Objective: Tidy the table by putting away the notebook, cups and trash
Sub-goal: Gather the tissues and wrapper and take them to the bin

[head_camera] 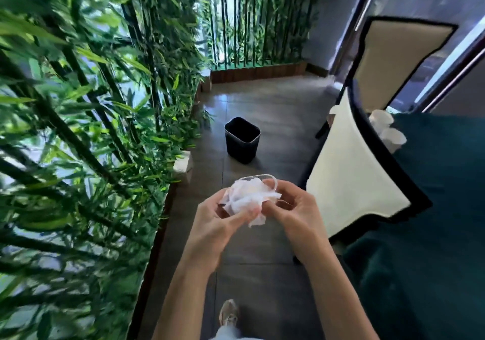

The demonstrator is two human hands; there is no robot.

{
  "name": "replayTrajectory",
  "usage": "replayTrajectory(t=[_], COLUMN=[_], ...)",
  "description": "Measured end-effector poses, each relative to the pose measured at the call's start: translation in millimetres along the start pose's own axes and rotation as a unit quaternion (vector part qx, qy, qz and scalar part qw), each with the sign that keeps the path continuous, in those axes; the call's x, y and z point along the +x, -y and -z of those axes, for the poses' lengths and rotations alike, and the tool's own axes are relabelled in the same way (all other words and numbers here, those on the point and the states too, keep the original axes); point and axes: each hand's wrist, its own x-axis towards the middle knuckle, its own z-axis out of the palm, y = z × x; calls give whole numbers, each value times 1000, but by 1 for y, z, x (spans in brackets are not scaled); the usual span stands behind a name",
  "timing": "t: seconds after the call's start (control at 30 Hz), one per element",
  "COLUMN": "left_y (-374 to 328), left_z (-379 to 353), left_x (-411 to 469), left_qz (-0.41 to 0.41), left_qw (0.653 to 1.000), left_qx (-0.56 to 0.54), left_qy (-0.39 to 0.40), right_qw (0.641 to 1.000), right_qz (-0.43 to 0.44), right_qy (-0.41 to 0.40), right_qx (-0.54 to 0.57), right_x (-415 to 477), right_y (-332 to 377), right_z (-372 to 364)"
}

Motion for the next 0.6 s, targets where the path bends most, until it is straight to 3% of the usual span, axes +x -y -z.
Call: replayTrajectory(t=[0.23, 0.6], left_y=[-9, 1], left_z=[19, 27], left_x=[73, 193], left_qz=[7, 42], left_qw=[1000, 997], left_qx=[-17, -1], left_qy=[-6, -57], right_qw=[998, 989], right_qz=[-43, -72], right_qy=[-28, 22], right_qx=[28, 129], right_x=[61, 174], right_y=[11, 2], right_z=[-17, -4])
